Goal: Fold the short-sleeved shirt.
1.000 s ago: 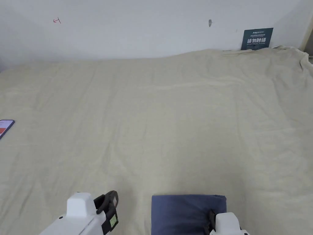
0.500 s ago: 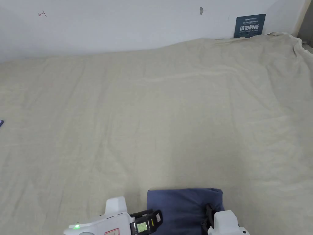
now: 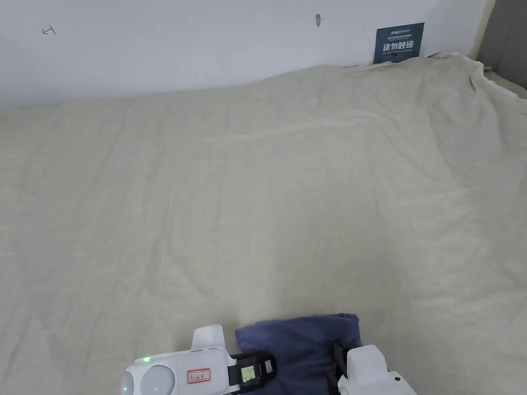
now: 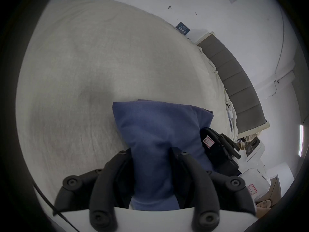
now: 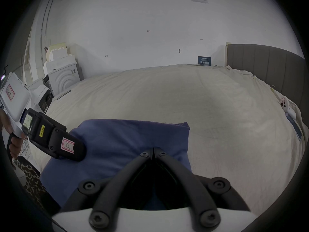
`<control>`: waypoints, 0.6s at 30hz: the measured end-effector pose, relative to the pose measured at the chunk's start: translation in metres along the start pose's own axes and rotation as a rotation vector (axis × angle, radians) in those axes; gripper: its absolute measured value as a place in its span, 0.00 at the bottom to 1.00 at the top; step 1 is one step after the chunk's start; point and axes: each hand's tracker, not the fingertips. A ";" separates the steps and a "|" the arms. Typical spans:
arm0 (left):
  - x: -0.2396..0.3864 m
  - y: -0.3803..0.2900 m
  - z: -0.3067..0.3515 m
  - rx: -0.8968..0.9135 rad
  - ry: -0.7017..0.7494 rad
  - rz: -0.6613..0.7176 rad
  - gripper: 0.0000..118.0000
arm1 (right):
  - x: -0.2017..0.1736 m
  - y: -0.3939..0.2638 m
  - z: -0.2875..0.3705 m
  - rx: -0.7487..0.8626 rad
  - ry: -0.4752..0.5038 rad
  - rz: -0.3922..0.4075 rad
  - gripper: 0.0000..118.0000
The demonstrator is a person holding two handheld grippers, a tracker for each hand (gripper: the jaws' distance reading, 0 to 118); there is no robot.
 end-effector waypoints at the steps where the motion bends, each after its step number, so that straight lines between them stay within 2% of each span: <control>1: 0.002 0.000 0.000 0.001 0.004 -0.005 0.28 | 0.000 0.004 0.001 -0.012 0.003 0.002 0.00; 3: 0.008 -0.001 -0.002 0.000 0.020 -0.016 0.20 | 0.003 0.013 0.007 -0.029 0.019 -0.008 0.00; 6: 0.016 0.000 0.004 0.018 0.039 -0.062 0.17 | 0.007 0.031 0.026 0.035 0.021 -0.016 0.00; 11: 0.018 0.018 0.035 0.047 0.038 -0.123 0.16 | 0.022 0.075 0.063 0.169 -0.005 0.022 0.00; 18: -0.032 0.049 0.113 0.104 0.209 -0.193 0.16 | 0.037 0.134 0.104 0.310 -0.067 0.027 0.00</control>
